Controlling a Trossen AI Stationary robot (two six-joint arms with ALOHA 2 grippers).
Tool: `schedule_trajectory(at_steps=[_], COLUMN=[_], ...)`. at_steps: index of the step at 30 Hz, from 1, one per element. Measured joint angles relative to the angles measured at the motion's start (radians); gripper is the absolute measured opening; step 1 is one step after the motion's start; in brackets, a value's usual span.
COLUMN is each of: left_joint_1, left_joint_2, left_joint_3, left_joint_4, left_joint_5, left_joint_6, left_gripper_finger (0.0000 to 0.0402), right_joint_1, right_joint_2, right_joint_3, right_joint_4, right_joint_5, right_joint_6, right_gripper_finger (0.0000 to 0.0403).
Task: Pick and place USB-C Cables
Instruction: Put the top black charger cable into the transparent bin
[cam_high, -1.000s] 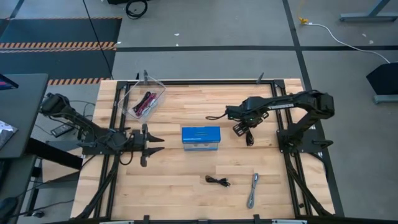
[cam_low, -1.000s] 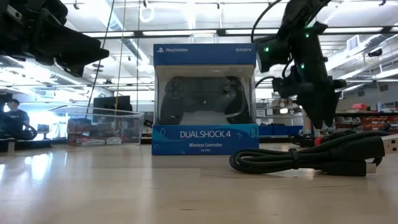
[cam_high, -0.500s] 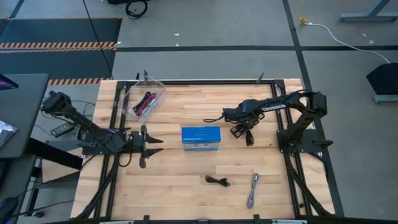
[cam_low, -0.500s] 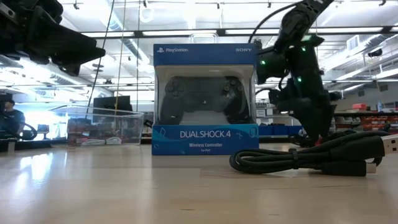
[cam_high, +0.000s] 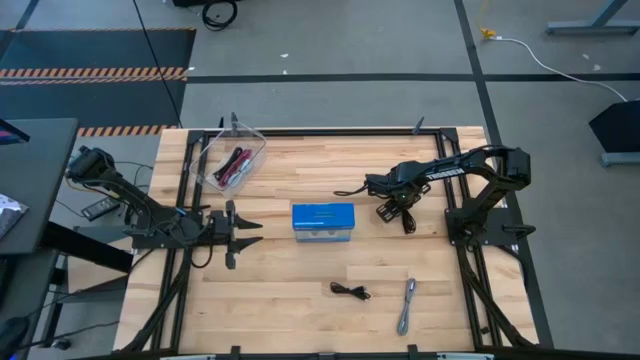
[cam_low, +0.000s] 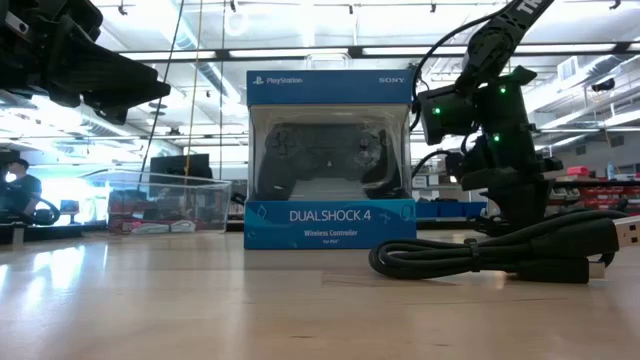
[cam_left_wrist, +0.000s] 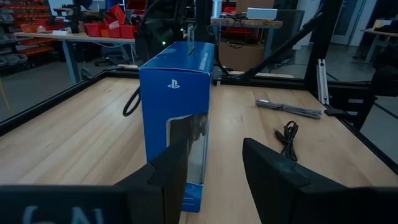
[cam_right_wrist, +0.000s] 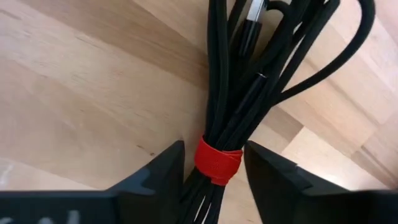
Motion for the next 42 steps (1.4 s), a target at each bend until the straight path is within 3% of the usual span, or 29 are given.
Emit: schedule_trajectory(at_steps=[8, 18, 25, 31, 36, 42], left_joint_1=[0.0, 0.0, 0.002, 0.05, 0.13, 0.245], left_joint_2=[0.0, 0.0, 0.0, 0.0, 0.0, 0.0], left_joint_3=[0.0, 0.0, 0.0, 0.0, 0.008, 0.144], left_joint_4=[0.0, -0.016, 0.002, 0.086, 0.219, 0.071], left_joint_5=[0.0, -0.029, -0.091, -0.094, -0.008, 0.119], left_joint_6=[0.001, 0.002, -0.009, 0.034, 0.116, 0.139], left_gripper_finger=[0.016, 0.016, 0.016, 0.016, 0.016, 0.016], right_joint_1=[0.0, -0.014, 0.001, 0.09, 0.193, 0.303], right_joint_2=[-0.041, -0.099, -0.251, -0.367, -0.41, -0.403], right_joint_3=[0.0, 0.019, 0.137, 0.28, 0.347, 0.35], right_joint_4=[0.008, -0.009, -0.022, 0.009, 0.197, 0.527], right_joint_5=[0.01, 0.047, 0.15, 0.301, 0.456, 0.454], right_joint_6=[-0.054, -0.125, -0.195, -0.356, -0.549, -0.819], right_gripper_finger=[0.0051, 0.005, 0.005, 0.005, 0.005, 0.005])
